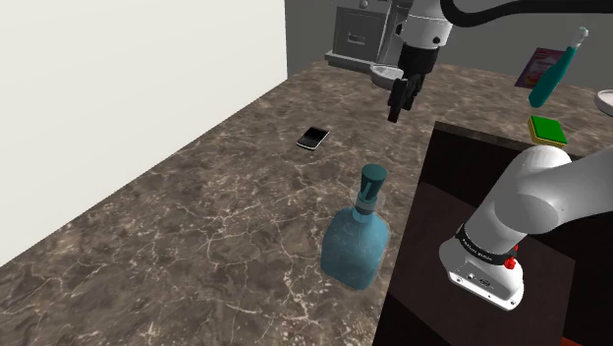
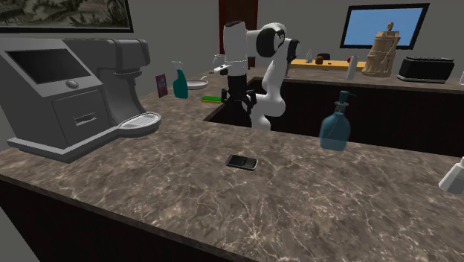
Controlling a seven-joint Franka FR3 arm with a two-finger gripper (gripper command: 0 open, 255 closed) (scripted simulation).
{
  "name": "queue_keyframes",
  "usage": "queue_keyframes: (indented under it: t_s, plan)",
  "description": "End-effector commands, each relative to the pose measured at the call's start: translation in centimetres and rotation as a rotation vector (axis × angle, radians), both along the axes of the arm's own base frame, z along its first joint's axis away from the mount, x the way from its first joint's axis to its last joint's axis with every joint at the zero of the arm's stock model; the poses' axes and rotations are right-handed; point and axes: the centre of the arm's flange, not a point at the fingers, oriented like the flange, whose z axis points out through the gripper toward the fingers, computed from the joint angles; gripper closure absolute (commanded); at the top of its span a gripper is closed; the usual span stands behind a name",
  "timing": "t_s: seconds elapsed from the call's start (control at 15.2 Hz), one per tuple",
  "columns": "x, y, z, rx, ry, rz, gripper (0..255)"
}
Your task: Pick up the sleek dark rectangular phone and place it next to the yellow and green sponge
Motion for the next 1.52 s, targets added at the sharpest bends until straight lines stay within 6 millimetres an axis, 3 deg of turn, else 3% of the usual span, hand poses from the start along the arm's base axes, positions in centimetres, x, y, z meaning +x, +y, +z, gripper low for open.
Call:
queue_keyframes:
  t_s: [0.0,0.33,0.73,1.19,1.45]
  plan:
    - [0.0,0.0,0.0,0.0,0.0,0.0,0]
    - [3.0,5.5,-1.6,-0.001,0.007,-0.348,0]
    - [8.7,10.2,-3.5,-0.002,0.015,-0.766,0]
    - [16.9,12.2,-5.7,-0.003,0.024,-1.243,0]
    - [17.0,12.3,-7.8,-0.003,0.024,-1.243,0]
